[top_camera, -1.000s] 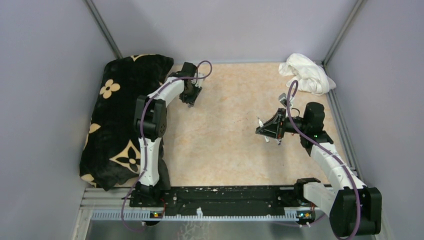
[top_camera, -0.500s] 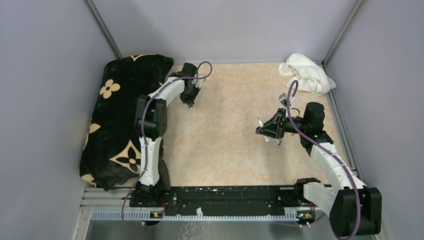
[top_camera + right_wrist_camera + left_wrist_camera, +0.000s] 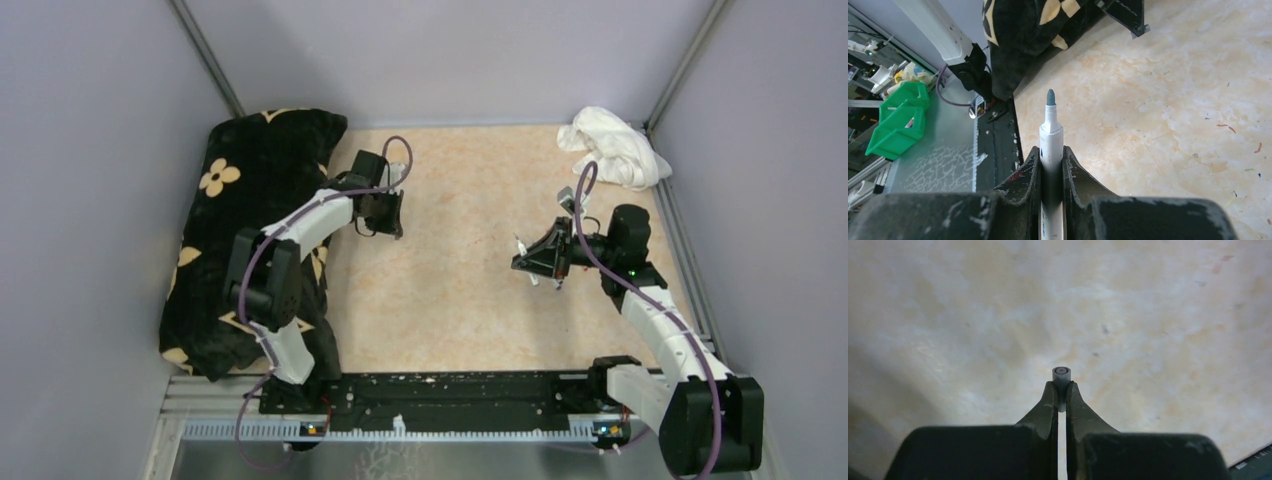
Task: Insert the pens into the pen caps
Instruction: Insert the pen cap onto the pen.
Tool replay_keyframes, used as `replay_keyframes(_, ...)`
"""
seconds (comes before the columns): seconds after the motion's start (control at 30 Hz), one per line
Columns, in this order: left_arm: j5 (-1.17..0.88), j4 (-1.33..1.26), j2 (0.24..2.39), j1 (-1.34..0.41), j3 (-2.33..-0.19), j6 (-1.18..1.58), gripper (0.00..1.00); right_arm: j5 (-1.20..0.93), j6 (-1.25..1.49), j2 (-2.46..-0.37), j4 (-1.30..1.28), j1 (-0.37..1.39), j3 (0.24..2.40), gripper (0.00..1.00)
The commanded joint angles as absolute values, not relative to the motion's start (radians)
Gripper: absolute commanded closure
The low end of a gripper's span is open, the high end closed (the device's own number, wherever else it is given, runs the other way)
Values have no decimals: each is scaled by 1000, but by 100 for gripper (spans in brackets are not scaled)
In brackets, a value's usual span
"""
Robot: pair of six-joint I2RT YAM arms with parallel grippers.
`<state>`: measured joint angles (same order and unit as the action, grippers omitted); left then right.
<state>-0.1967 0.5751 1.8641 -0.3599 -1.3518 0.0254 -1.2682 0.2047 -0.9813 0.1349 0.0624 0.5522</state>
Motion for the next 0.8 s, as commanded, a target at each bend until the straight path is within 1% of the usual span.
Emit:
replay_keyframes(0.0,-400,203,1617,-393,-1132,244,100,-1315,187,-958,191,53,564,100)
replay_keyframes(0.07,-542,-95,1507,-407,-964,382,100,-1341,201,-965,234,59,542,100)
replay_keyframes(0.1,-580,-243,1465,-419,-886,476,100,-1351,203,-968,249,65,533,99)
replay_keyframes(0.17,-581,-494,1407,-467,-756,653,100,-1355,190,-968,255,70,525,99)
replay_keyframes(0.23,-502,-647,1371,-557,-688,734,100,-1355,177,-967,254,72,518,100)
replay_keyframes(0.33,-395,-791,1365,-663,-646,819,100,-1356,171,-968,257,76,512,100)
replay_keyframes(0.5,-231,-1045,1395,-771,-578,987,100,-1340,132,-975,235,103,507,100)
replay_keyframes(0.6,-136,-1117,1405,-816,-555,1053,100,-1334,68,-984,177,119,516,100)
replay_keyframes(0.77,32,-1145,1406,-897,-544,1067,100,-1329,41,-988,155,142,519,100)
